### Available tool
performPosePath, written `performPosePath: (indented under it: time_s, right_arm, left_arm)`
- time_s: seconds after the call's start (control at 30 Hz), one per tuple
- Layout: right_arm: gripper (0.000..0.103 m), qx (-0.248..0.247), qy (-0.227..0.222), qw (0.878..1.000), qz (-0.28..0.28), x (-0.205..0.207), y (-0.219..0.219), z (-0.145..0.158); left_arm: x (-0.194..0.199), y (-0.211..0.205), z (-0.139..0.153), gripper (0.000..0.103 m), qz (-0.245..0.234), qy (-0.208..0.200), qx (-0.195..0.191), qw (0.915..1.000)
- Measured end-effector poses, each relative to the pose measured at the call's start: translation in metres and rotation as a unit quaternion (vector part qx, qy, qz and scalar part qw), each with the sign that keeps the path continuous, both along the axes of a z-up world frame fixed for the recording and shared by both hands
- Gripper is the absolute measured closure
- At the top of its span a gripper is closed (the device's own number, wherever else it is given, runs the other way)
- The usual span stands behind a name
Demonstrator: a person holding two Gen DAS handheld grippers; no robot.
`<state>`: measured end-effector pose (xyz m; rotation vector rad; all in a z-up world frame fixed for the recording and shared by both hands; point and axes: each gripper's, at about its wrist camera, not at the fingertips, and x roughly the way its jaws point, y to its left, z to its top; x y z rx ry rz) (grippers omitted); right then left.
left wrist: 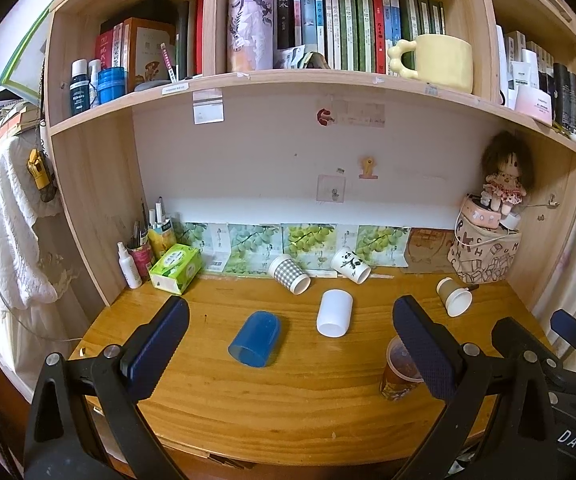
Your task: Flip cup upright
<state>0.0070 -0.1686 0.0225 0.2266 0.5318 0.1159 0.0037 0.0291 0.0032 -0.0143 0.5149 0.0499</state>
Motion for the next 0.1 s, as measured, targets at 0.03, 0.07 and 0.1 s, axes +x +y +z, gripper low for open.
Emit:
performPosePath:
  time_s: [0.03, 0.07, 0.1]
  right_arm:
    - [0.000, 0.000, 0.000, 1.000, 0.001, -0.0003, -0.0001, -0.0004]
    - [0.000, 0.000, 0.001, 1.000, 0.001, -0.0006, 0.0001, -0.0007]
    - [0.000, 0.000, 0.001, 1.000, 0.001, -0.0006, 0.0002, -0.0007]
  left_arm:
    - [-0.0003, 0.0000, -0.0003, 0.001, 0.001, 0.001, 0.000, 1.0000]
    - [-0.0002, 0.0000, -0.0004, 0.001, 0.001, 0.002, 0.000, 1.0000]
    - [-0.0004, -0.0001, -0.0005, 0.001, 0.001, 0.003, 0.000, 1.0000]
